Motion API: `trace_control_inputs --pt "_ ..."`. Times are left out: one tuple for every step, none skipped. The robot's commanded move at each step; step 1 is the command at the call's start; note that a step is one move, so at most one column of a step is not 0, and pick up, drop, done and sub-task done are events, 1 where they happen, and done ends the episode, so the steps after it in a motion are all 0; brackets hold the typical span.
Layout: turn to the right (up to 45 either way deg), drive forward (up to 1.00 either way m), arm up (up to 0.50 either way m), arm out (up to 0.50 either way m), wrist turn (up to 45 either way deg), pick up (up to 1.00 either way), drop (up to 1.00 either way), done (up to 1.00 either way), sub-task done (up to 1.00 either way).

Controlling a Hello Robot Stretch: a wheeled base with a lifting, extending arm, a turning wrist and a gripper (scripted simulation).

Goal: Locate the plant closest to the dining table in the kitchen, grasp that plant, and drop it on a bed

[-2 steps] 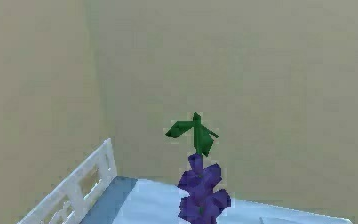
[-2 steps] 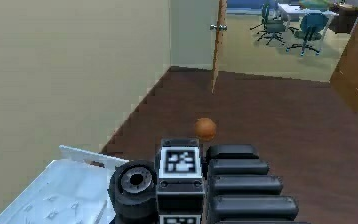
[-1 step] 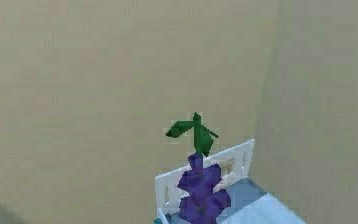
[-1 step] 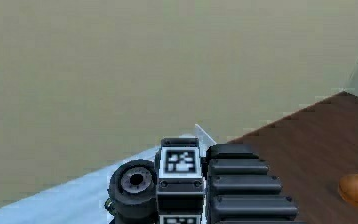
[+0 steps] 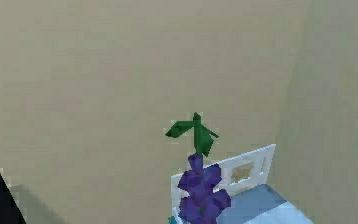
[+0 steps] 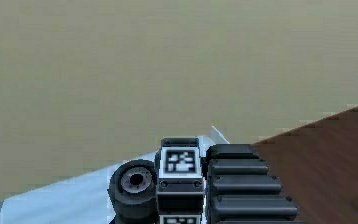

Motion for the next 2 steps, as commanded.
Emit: trace_control_inputs --pt "0.0 0.00 0.00 0.34 0.0 0.00 0.00 0.00 0.00" --pt "0.0 0.00 0.00 0.00 39.0 0.00 0.00 0.00 0.00"
